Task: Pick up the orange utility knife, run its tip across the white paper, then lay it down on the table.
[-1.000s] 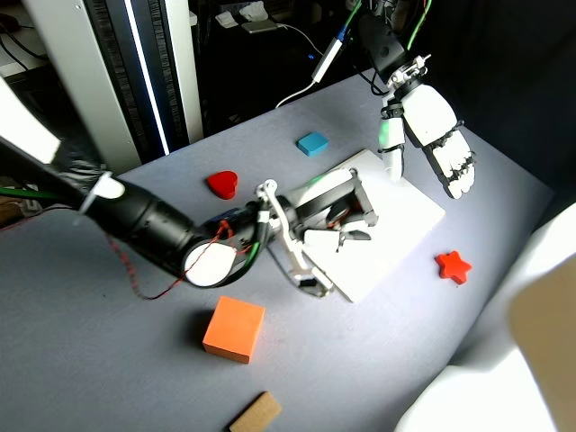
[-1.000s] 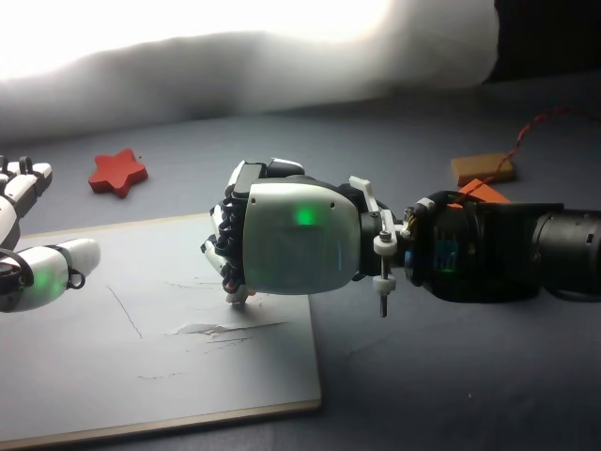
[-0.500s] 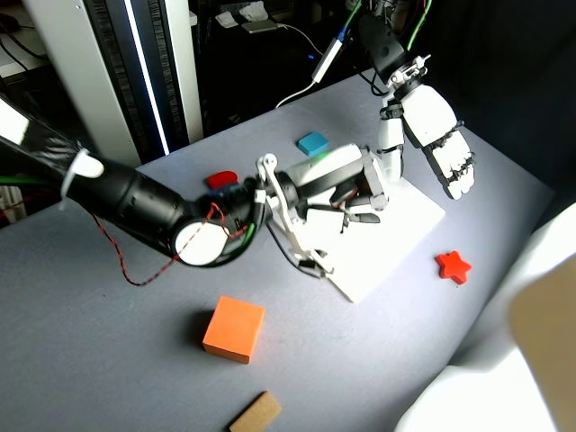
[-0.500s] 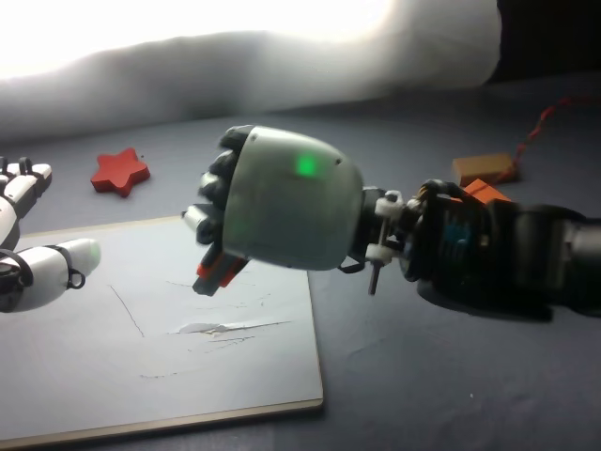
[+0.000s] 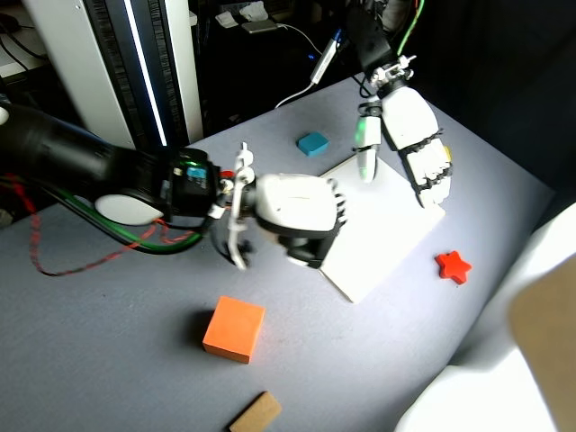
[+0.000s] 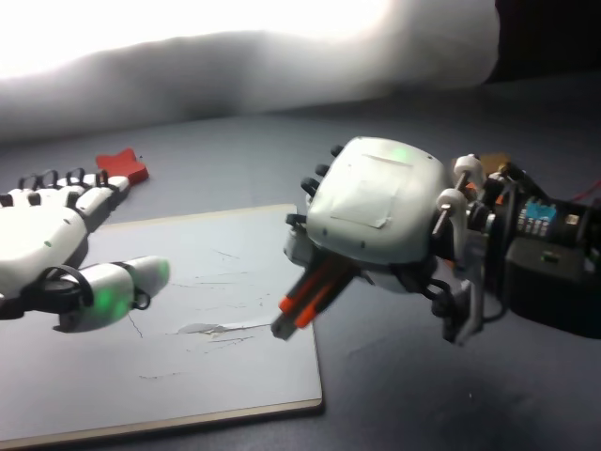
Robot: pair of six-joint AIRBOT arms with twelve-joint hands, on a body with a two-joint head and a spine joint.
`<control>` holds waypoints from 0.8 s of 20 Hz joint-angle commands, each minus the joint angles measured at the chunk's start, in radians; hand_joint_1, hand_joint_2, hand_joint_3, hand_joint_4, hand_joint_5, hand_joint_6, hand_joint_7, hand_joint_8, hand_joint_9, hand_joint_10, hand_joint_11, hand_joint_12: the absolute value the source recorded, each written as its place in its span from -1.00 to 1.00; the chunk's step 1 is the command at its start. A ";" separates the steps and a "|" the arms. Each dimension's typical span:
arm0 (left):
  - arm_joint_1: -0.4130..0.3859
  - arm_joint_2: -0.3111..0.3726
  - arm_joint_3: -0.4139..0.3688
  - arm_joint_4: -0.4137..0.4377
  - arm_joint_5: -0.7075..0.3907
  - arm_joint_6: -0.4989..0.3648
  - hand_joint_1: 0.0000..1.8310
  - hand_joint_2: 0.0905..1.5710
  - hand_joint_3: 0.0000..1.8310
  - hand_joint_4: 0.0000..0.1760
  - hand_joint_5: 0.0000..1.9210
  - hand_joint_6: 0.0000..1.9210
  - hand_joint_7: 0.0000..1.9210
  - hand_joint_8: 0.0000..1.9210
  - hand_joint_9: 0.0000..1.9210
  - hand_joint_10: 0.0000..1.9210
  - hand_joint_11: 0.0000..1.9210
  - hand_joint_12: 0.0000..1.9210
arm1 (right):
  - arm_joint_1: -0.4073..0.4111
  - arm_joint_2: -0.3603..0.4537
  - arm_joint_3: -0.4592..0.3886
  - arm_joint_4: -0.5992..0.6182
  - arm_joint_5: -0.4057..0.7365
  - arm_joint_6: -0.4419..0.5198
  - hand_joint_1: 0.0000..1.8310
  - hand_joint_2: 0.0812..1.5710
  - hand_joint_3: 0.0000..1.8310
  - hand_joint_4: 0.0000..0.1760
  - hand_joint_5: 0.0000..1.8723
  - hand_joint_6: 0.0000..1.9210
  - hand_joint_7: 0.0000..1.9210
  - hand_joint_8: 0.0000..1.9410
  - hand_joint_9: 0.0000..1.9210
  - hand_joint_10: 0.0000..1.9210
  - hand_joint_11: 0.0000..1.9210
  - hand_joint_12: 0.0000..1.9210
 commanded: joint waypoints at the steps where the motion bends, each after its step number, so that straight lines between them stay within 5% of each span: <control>1: -0.012 0.005 -0.008 0.046 -0.088 0.006 -1.00 0.68 -1.00 -0.96 -1.00 -1.00 -1.00 -1.00 -0.98 -1.00 -1.00 -0.63 | 0.016 0.014 -0.007 -0.001 0.074 0.016 0.72 0.64 -1.00 1.00 0.50 1.00 0.59 1.00 0.69 1.00 0.73 1.00; 6: -0.050 0.001 -0.065 0.042 -0.088 0.039 -0.99 0.69 -1.00 -0.98 -1.00 -1.00 -1.00 -1.00 -0.99 -1.00 -1.00 -0.72 | 0.028 0.070 -0.040 0.065 -0.039 0.091 0.71 0.65 -1.00 1.00 0.47 1.00 0.56 1.00 0.66 1.00 0.70 1.00; 16: -0.024 -0.031 -0.114 0.048 -0.152 0.039 -0.98 0.69 -1.00 -1.00 -1.00 -1.00 -1.00 -1.00 -1.00 -1.00 -1.00 -0.69 | -0.054 0.071 -0.040 0.065 0.012 0.018 0.67 0.63 -1.00 1.00 0.30 1.00 0.42 1.00 0.53 1.00 0.57 1.00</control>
